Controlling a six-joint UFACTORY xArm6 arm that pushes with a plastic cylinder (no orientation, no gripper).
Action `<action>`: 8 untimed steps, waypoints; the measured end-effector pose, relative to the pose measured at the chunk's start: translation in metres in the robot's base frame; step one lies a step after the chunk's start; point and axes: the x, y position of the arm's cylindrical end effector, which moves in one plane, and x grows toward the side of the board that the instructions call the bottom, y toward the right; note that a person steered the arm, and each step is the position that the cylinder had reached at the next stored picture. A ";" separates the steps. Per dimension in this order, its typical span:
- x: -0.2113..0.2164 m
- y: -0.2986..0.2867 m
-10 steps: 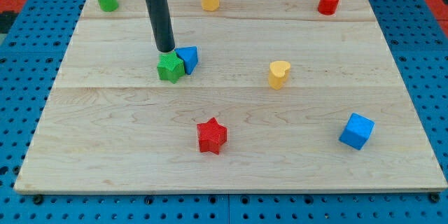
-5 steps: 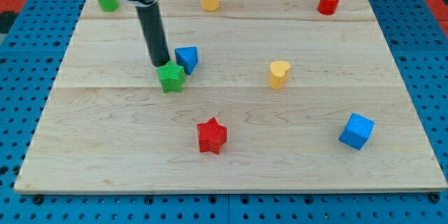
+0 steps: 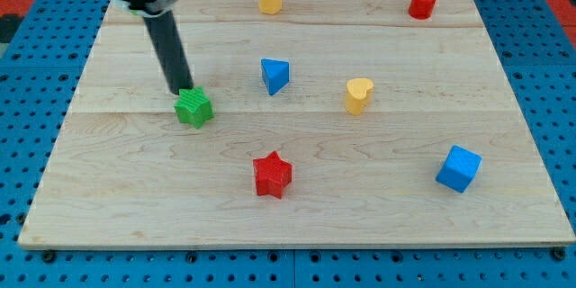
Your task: Separate the green star from the blue triangle
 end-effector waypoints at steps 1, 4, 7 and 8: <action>-0.001 0.044; 0.051 -0.049; 0.040 -0.114; 0.032 -0.114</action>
